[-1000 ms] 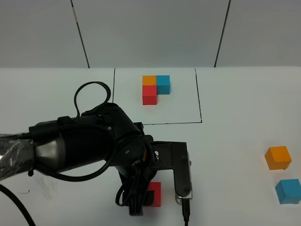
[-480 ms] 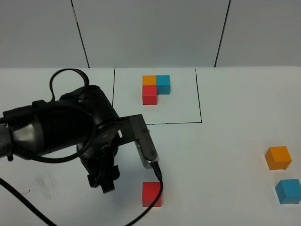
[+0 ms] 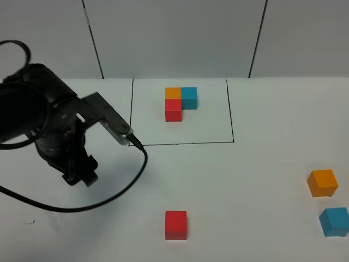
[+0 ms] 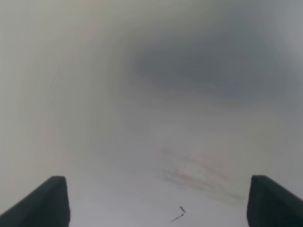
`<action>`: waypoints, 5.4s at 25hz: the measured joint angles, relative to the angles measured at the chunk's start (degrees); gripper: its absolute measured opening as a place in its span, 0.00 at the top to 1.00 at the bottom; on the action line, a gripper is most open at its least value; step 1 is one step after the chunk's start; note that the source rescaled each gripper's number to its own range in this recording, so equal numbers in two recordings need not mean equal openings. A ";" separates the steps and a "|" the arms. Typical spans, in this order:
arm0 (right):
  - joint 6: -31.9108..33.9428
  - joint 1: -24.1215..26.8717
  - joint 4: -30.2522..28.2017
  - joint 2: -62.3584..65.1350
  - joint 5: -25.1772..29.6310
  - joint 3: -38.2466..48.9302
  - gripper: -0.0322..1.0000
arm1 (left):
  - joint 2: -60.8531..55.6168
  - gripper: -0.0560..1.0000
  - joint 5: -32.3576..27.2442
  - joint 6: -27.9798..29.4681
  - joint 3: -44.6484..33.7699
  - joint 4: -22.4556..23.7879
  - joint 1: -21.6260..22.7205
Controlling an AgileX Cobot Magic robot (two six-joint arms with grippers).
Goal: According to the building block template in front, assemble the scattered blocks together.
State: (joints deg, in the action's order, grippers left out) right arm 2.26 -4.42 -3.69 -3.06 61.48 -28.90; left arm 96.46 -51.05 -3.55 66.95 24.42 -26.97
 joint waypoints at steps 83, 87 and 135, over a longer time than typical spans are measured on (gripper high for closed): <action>0.00 0.00 0.00 0.00 0.00 0.00 0.97 | -96.83 0.04 -11.12 -11.62 -35.85 -38.48 25.35; 0.00 0.00 0.00 0.00 0.00 0.00 0.97 | -96.83 0.04 -11.35 -10.00 -37.59 -38.42 25.35; 2.17 0.00 0.43 -4.75 -1.36 -1.24 0.97 | -96.83 0.04 -11.12 -6.72 -37.59 -37.13 25.35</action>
State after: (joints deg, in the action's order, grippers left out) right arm 4.43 -4.42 -3.26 -7.81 60.12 -30.14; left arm -0.37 -62.16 -10.26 29.37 -12.71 -1.62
